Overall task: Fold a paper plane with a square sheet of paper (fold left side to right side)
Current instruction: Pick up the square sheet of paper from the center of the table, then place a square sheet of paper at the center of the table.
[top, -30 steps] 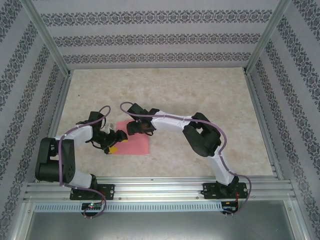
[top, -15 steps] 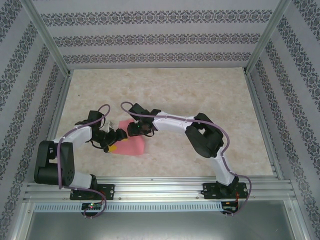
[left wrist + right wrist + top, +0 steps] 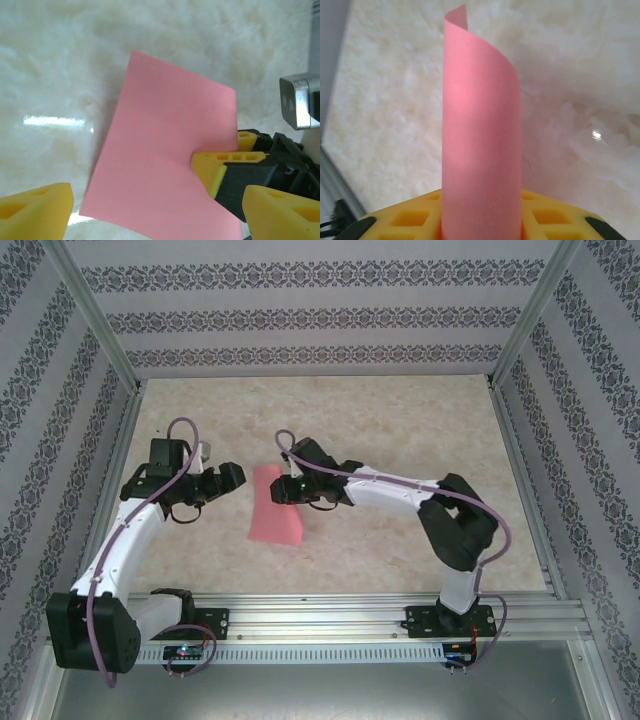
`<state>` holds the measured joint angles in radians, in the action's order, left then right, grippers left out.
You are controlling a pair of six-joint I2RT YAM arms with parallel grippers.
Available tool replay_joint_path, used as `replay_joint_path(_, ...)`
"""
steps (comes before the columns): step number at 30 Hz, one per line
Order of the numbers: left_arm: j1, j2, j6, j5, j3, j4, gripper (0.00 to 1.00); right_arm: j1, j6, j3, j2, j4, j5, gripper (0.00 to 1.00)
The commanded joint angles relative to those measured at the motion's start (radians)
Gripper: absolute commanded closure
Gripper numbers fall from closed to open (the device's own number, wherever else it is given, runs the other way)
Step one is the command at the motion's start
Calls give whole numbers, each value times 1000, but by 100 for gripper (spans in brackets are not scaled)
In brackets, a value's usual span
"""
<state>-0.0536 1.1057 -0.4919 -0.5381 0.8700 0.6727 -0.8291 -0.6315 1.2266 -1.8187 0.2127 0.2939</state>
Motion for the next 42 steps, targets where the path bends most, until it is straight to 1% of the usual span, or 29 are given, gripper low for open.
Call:
replay_joint_path(1,-6,-37,38,-55,74,1,11,60,-10,-74,141,-149,109,67)
replay_joint_path(5,-6,-51,44,-214,134,-79,9,149,-9,-136,282,-171,221,67)
replay_joint_path(9,-6,-28,49,-349,198,-152,9,250,-9,-141,405,-158,350,68)
replay_joint_path(13,-6,0,13,-445,250,-243,7,343,-30,-116,503,-155,476,68)
replay_joint_path(16,-11,23,-32,-507,286,-325,6,389,-36,-74,549,-141,556,68)
replay_joint_path(19,-24,40,-40,-541,326,-370,6,408,-33,-15,570,-108,621,68)
replay_joint_path(23,-58,68,-42,-583,371,-416,5,407,-42,61,573,-92,680,68)
replay_joint_path(30,-154,149,-24,-608,452,-435,5,395,-71,129,569,-115,714,69)
replay_joint_path(32,-191,171,-35,-622,466,-464,7,393,-74,131,570,-122,714,69)
replay_joint_path(35,-247,204,-60,-662,481,-532,17,396,-76,127,569,-130,708,68)
replay_joint_path(38,-277,228,-53,-675,495,-535,37,405,-57,116,573,-105,690,68)
replay_joint_path(40,-283,240,-50,-669,497,-524,59,418,-35,105,581,-78,672,67)
replay_joint_path(42,-285,243,-47,-655,493,-511,76,437,-20,91,590,-53,651,67)
